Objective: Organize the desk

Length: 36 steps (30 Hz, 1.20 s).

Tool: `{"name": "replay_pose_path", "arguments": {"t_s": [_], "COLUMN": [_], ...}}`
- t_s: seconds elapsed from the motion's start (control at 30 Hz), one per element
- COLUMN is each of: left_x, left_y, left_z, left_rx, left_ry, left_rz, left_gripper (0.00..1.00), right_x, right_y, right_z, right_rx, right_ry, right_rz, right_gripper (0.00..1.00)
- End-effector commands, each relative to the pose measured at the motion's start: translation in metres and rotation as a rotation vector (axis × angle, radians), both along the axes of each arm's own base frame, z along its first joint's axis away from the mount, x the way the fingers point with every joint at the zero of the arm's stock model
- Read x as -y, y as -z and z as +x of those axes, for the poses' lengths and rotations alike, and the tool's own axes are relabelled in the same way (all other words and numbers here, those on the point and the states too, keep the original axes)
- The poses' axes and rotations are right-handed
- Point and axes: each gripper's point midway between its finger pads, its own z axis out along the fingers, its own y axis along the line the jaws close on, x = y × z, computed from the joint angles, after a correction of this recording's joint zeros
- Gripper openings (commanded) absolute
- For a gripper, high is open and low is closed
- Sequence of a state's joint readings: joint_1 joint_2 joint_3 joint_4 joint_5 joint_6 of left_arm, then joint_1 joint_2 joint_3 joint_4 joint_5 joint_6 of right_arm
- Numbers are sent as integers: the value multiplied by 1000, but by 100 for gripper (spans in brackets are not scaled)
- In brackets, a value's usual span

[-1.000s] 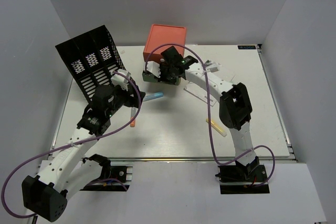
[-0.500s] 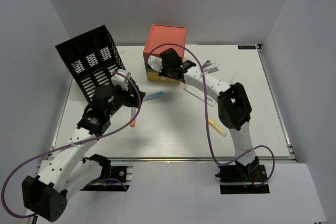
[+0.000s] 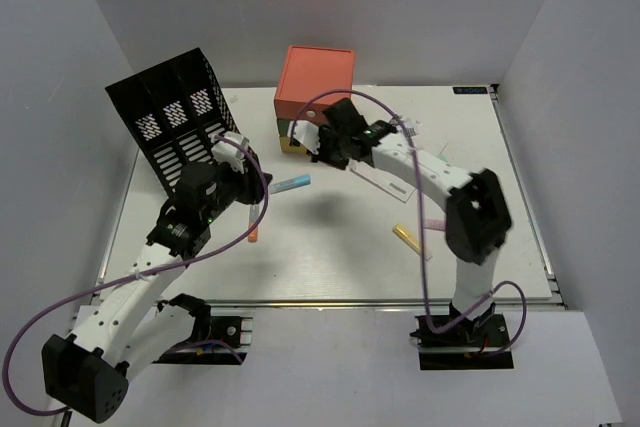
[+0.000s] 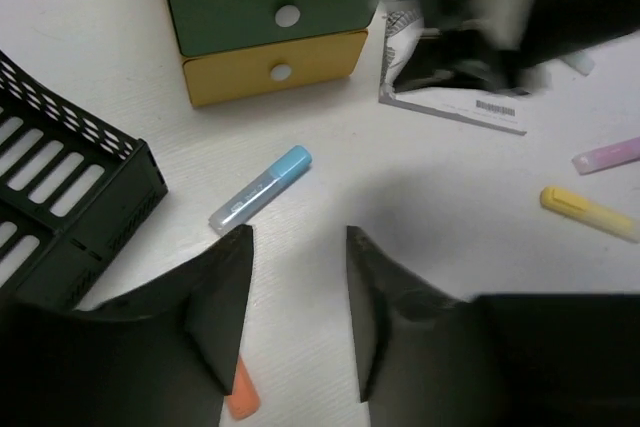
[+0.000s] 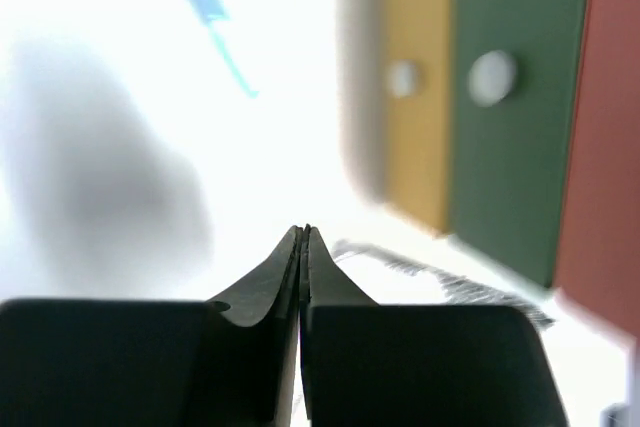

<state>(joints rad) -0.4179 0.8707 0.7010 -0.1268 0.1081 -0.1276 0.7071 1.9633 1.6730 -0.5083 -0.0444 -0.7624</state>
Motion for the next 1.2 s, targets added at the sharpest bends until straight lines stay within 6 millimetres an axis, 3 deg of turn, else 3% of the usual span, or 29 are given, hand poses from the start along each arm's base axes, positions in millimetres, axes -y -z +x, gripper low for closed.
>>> {"name": "replay_pose_path", "arguments": {"t_s": [0.0, 0.03, 0.07, 0.1, 0.13, 0.17, 0.2, 0.23, 0.27, 0.3, 0.33, 0.4, 0.43, 0.5, 0.53, 0.57, 0.6, 0.63, 0.67, 0.7, 0.77, 0.8, 0.83, 0.9, 0.97, 1.03, 1.13, 1.17], "left_x": [7, 8, 10, 10, 12, 15, 16, 18, 21, 24, 26, 35, 39, 52, 57, 61, 64, 67, 71, 74, 82, 88, 89, 96, 96, 95, 95, 94], "left_y": [-7, -5, -4, -2, 1, 1, 4, 5, 9, 11, 13, 20, 27, 35, 31, 33, 48, 49, 45, 62, 64, 80, 80, 88, 98, 103, 98, 107], "left_z": [-2, -1, -2, -2, -1, -1, -1, -1, 0, 0, 1, 5, 6, 12, 18, 21, 30, 38, 46, 54, 69, 76, 88, 99, 116, 132, 150, 155], "left_rx": [23, 17, 10, 5, -6, -10, -21, -29, -40, -57, -68, -105, -132, -190, -193, -231, -280, -287, -309, -358, -375, -416, -397, -427, -415, -385, -326, -328], "left_ry": [40, 44, 55, 56, 62, 75, 79, 85, 96, 94, 95, 101, 101, 114, 117, 105, 78, 62, 40, 14, -13, -34, -62, -100, -155, -188, -215, -231], "left_rz": [-25, -25, -28, -28, -29, -34, -41, -44, -50, -71, -88, -155, -180, -260, -292, -331, -335, -359, -408, -417, -496, -504, -535, -594, -635, -643, -665, -660], "left_gripper": [47, 37, 27, 19, 7, 3, 0, 0, 0, 0, 0, 0, 0, 0, 0, 5, 19, 29, 38, 53, 59, 61, 62, 63, 63, 62, 59, 58], "right_x": [-6, -6, 11, 26, 34, 55, 77, 88, 109, 118, 152, 159, 187, 182, 192, 186, 197, 192, 192, 192, 193, 194, 194, 197, 198, 200, 202, 202], "right_y": [-84, -99, -105, -113, -122, -134, -121, -119, -111, -100, -92, -69, -64, -63, -56, -55, -56, -63, -68, -69, -77, -77, -82, -80, -80, -80, -81, -82], "right_z": [-65, -63, -71, -62, -55, -51, -43, -40, -37, -39, -27, -44, -38, -52, -61, -69, -67, -78, -82, -90, -97, -99, -103, -108, -112, -114, -117, -117], "right_rx": [-60, -13, -11, 18, 59, 69, 52, 40, 0, -64, -89, -245, -268, -397, -480, -529, -533, -589, -609, -650, -645, -637, -600, -573, -537, -517, -494, -482], "right_ry": [-146, -134, -44, 34, 81, 182, 269, 319, 385, 434, 527, 547, 618, 569, 559, 517, 517, 421, 376, 367, 294, 285, 254, 242, 225, 220, 206, 196], "right_rz": [295, 357, 403, 444, 495, 549, 544, 553, 549, 559, 574, 619, 654, 756, 820, 854, 900, 945, 958, 959, 989, 992, 985, 978, 963, 955, 943, 939], "right_gripper": [0, 1, 26, 36, 42, 45, 34, 19, 0, 0, 0, 0, 0, 0, 0, 0, 4, 24, 32, 38, 47, 48, 49, 48, 33, 10, 4, 4]}}
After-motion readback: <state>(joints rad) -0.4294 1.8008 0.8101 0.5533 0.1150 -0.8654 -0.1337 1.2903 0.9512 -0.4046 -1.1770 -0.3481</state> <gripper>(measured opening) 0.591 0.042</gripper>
